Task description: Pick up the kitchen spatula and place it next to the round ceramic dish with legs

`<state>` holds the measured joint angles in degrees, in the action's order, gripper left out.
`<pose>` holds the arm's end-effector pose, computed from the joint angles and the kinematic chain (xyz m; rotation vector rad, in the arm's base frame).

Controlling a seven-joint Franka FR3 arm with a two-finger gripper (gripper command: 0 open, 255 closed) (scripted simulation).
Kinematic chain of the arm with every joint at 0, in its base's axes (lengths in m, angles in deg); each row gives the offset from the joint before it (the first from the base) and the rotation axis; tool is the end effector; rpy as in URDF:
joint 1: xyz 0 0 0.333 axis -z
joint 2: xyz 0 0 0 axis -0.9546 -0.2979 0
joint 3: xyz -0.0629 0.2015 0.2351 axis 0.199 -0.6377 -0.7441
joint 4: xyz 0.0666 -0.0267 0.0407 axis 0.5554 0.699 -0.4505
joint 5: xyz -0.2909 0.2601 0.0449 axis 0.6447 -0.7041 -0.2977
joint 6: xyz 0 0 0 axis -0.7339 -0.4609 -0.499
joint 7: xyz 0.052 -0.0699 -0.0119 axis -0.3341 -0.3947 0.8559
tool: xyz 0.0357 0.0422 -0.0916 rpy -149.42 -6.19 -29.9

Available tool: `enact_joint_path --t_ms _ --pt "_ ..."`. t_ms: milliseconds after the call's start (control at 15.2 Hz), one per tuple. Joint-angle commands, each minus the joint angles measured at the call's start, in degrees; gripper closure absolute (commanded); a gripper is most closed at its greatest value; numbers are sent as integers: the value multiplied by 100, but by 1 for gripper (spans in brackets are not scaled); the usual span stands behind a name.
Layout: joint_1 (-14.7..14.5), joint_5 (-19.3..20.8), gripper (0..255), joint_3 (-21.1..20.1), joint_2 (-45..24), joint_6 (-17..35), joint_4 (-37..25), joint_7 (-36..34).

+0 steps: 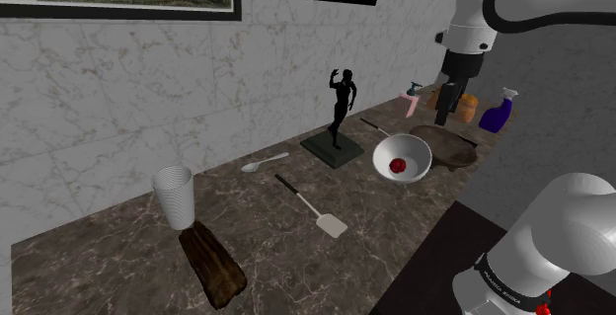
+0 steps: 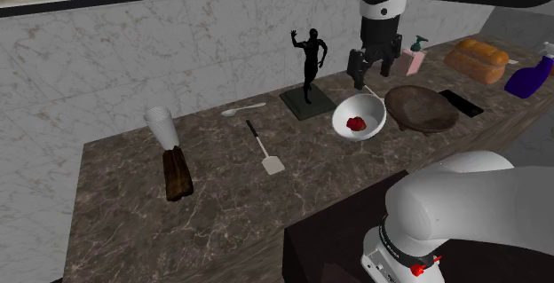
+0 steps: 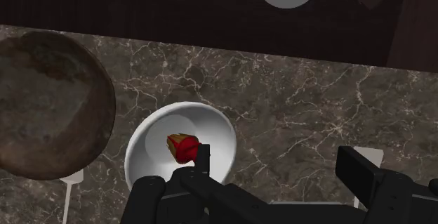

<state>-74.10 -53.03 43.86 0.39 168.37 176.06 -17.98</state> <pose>0.3132 -0.0142 0.5419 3.0345 0.2669 -0.2060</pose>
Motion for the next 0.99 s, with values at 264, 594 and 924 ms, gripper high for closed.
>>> enact_joint_path --t_ms 264,594,924 --pt "-137 -275 0 -247 -211 752 429 -423" --pt "-316 -583 0 -576 -695 1758 790 -925" --pt "-477 -816 0 -919 -1417 2802 934 -1415"
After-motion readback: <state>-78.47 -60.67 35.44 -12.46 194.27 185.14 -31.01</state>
